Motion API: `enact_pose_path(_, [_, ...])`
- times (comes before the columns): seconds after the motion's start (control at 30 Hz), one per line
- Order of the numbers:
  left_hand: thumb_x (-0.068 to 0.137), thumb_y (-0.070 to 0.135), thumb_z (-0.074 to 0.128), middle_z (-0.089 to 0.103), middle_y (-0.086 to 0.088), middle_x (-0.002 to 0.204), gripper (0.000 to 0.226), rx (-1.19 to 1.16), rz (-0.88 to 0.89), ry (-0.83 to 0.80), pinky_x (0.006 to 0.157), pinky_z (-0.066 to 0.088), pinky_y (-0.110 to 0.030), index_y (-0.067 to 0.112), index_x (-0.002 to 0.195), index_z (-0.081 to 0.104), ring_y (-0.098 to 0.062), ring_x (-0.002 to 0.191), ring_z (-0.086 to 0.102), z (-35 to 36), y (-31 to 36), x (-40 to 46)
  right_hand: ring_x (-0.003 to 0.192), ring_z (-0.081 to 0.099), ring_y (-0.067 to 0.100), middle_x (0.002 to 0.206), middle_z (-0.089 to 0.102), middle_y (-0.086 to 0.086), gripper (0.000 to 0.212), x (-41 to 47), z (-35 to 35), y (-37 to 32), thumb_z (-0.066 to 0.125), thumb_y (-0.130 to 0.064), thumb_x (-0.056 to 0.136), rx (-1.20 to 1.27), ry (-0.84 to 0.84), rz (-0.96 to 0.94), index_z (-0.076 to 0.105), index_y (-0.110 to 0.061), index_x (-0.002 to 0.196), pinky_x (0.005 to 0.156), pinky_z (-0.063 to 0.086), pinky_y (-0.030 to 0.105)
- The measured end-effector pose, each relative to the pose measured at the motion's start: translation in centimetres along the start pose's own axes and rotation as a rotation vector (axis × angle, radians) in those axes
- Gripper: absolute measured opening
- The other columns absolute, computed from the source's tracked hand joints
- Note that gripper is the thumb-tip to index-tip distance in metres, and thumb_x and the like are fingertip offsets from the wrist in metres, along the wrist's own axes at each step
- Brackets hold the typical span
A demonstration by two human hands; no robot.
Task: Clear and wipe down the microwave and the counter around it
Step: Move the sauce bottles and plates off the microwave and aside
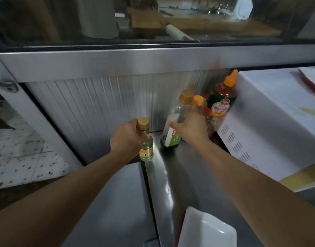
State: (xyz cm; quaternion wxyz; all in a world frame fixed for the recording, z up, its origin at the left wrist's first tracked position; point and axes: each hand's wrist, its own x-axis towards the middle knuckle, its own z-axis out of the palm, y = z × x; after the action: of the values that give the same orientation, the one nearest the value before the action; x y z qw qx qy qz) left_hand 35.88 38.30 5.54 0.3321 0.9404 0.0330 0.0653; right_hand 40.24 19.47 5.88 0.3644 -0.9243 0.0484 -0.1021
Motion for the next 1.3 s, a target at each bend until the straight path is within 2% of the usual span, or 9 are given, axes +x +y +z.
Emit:
enact_pose_path(0.1, [0.079,0.032,0.071,0.061,0.0,0.083,0.025,-0.009,0.006,0.01,0.073,0.049,-0.035,0.015,0.094,0.059,-0.02,0.08,0.056,-0.1,-0.7,0.7,0.103,0.059,0.025,0.113,0.061,0.006,0.068,0.9,1.4,-0.6,0.079,-0.041,0.069,-0.033,0.033,0.035,0.046,-0.011,0.121,0.078,0.049,0.034])
enact_pose_path(0.2, [0.079,0.033,0.071,0.061,0.001,0.083,0.026,0.005,0.004,0.012,0.072,0.048,-0.034,0.015,0.094,0.058,-0.019,0.079,0.056,-0.1,-1.1,1.5,0.099,0.062,0.028,0.108,0.063,0.009,0.069,1.2,2.4,-0.7,0.078,-0.042,0.07,-0.082,0.032,0.076,0.045,-0.009,0.121,0.074,0.05,0.034])
enact_pose_path(0.43, [0.08,0.032,0.07,0.061,0.0,0.082,0.024,0.0,0.012,-0.016,0.074,0.05,-0.036,0.017,0.093,0.058,-0.02,0.08,0.057,0.2,-1.4,2.2,0.102,0.06,0.029,0.111,0.063,0.009,0.068,1.5,2.8,-0.7,0.075,-0.042,0.074,-0.074,-0.004,0.058,0.044,-0.009,0.124,0.081,0.051,0.037])
enact_pose_path(0.57, [0.08,0.031,0.07,0.061,0.001,0.082,0.023,0.013,0.032,-0.024,0.073,0.05,-0.036,0.017,0.093,0.058,-0.02,0.08,0.057,0.5,-1.3,2.3,0.11,0.055,0.029,0.12,0.057,0.011,0.072,1.1,2.7,-0.5,0.077,-0.035,0.074,0.005,-0.024,0.033,0.038,-0.008,0.128,0.083,0.046,0.035])
enact_pose_path(0.73, [0.08,0.031,0.07,0.064,-0.003,0.087,0.025,0.029,0.035,-0.051,0.08,0.052,-0.043,0.015,0.096,0.059,-0.023,0.084,0.059,0.5,-1.2,2.6,0.118,0.049,0.029,0.132,0.047,0.013,0.074,-0.8,2.9,1.2,0.079,-0.021,0.073,0.039,0.007,0.083,0.036,-0.007,0.132,0.093,0.045,0.036])
enact_pose_path(0.8, [0.081,0.031,0.069,0.064,-0.004,0.088,0.026,0.027,0.04,-0.051,0.081,0.052,-0.044,0.014,0.097,0.059,-0.024,0.085,0.059,0.6,-1.2,2.7,0.116,0.048,0.027,0.132,0.043,0.013,0.074,-1.9,3.8,2.1,0.08,-0.019,0.072,0.071,0.001,0.14,0.037,-0.005,0.131,0.089,0.041,0.028])
enact_pose_path(0.9, [0.08,0.031,0.07,0.064,-0.004,0.088,0.027,0.021,0.041,-0.039,0.081,0.052,-0.044,0.014,0.098,0.06,-0.024,0.085,0.059,0.8,-1.5,3.0,0.111,0.051,0.026,0.131,0.043,0.014,0.075,-2.6,6.0,3.3,0.08,-0.026,0.072,0.089,-0.088,0.239,0.038,-0.003,0.129,0.08,0.035,0.022])
enact_pose_path(1.07, [0.079,0.03,0.072,0.064,-0.001,0.084,0.023,-0.005,0.051,-0.004,0.078,0.053,-0.043,0.016,0.093,0.059,-0.022,0.08,0.06,1.3,-2.1,3.5,0.102,0.059,0.029,0.118,0.057,0.016,0.07,-1.4,9.3,4.3,0.08,-0.037,0.07,0.127,-0.069,0.352,0.045,0.0,0.118,0.073,0.042,0.026])
enact_pose_path(1.3, [0.079,0.029,0.071,0.062,-0.001,0.087,0.029,-0.033,0.034,-0.015,0.081,0.053,-0.042,0.015,0.102,0.06,-0.021,0.083,0.06,2.1,-2.5,4.5,0.102,0.056,0.032,0.122,0.051,0.02,0.06,-0.1,11.2,5.3,0.078,-0.028,0.076,0.124,0.031,0.379,0.046,0.002,0.117,0.075,0.039,0.025])
